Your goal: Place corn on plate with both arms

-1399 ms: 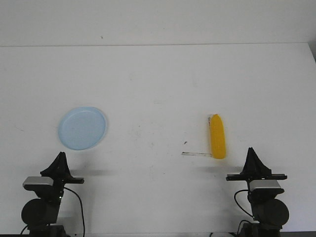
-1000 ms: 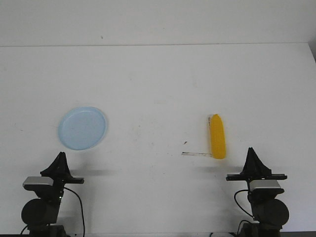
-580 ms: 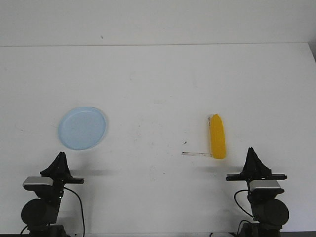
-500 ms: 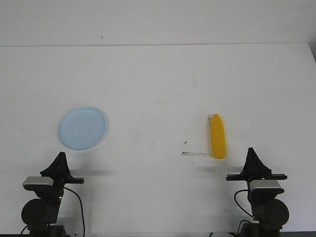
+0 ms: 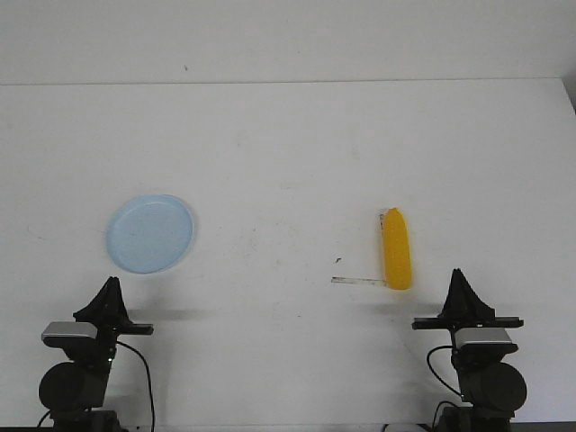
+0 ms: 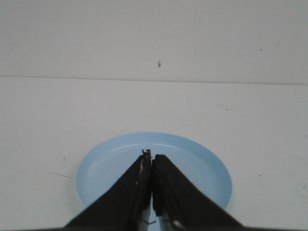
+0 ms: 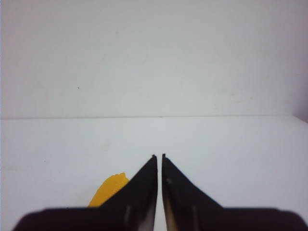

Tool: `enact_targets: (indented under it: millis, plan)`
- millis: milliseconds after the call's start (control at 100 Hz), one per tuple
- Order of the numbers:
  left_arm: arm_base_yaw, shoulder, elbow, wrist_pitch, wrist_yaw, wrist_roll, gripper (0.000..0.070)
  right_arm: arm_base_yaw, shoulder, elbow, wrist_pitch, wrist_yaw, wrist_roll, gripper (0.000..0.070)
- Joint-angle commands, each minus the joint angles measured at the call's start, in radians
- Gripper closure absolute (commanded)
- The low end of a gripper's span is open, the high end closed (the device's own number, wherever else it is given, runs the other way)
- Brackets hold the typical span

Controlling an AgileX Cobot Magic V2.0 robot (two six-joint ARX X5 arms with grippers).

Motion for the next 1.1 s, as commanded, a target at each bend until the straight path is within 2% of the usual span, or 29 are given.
enact_targets:
  millis: [0, 180, 590, 790, 960, 1090]
  plan:
    - [0.0, -0.002, -0.021, 0.019, -0.001, -0.002, 0.0699, 0.002, 0.001, -0.001, 0.011, 0.003, 0.01, 0.0684]
    - [0.0, 0.018, 0.002, 0.012, 0.001, -0.058, 0.0699, 0.002, 0.001, -0.001, 0.011, 0.004, 0.01, 0.0684]
    - [0.0, 0.236, 0.262, -0.033, 0.001, -0.07, 0.0699, 0.001, 0.0, -0.001, 0.011, 0.003, 0.01, 0.0684]
    - [0.0, 0.374, 0.472, -0.208, 0.001, -0.19, 0.0699, 0.001, 0.001, -0.001, 0.011, 0.003, 0.01, 0.0684]
    - [0.0, 0.536, 0.644, -0.339, 0.001, -0.198, 0.0699, 0.001, 0.001, -0.001, 0.011, 0.003, 0.01, 0.0684]
    - [0.0, 0.633, 0.71, -0.373, 0.001, -0.198, 0.0699, 0.002, 0.001, -0.001, 0.011, 0.003, 0.01, 0.0684]
